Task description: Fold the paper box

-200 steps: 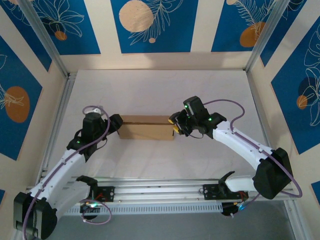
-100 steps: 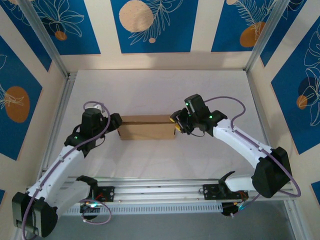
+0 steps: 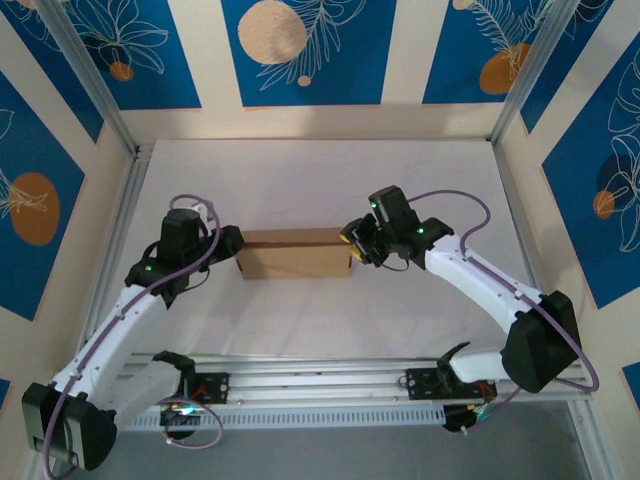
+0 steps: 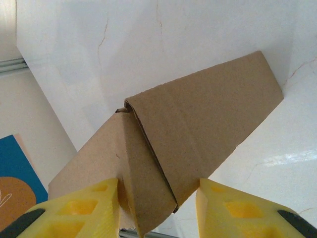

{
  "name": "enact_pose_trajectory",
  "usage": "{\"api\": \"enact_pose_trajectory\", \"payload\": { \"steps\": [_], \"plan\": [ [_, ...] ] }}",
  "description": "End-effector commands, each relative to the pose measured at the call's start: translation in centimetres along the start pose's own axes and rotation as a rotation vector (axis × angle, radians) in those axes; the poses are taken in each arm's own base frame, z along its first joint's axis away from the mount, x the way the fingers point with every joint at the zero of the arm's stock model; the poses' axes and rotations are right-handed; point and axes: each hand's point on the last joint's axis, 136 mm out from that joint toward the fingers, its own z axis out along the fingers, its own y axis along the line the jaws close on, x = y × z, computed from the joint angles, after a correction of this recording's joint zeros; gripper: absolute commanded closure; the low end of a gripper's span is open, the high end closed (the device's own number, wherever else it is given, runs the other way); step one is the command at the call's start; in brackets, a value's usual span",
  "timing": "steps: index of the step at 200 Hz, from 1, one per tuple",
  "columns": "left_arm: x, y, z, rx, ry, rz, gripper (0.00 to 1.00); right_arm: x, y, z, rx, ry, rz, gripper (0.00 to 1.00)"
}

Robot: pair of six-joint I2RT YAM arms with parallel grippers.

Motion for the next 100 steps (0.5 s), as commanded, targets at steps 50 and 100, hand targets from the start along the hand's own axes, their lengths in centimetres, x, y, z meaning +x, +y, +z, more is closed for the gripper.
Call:
{"api": "enact_pose_trajectory", "payload": {
  "steps": [50,100],
  "plan": [
    [1.9,2.2,1.0,-0.050,0.052,-0.035,0.78,-0.1,-3.9,1.3,0.155,0.011,0.033,0.59],
    [3.8,4.4,2.0,-0.083,0.094,-0.085,0.83,-0.1,-4.3,1.3,0.165,0.010,0.034,0.59]
  ]
}}
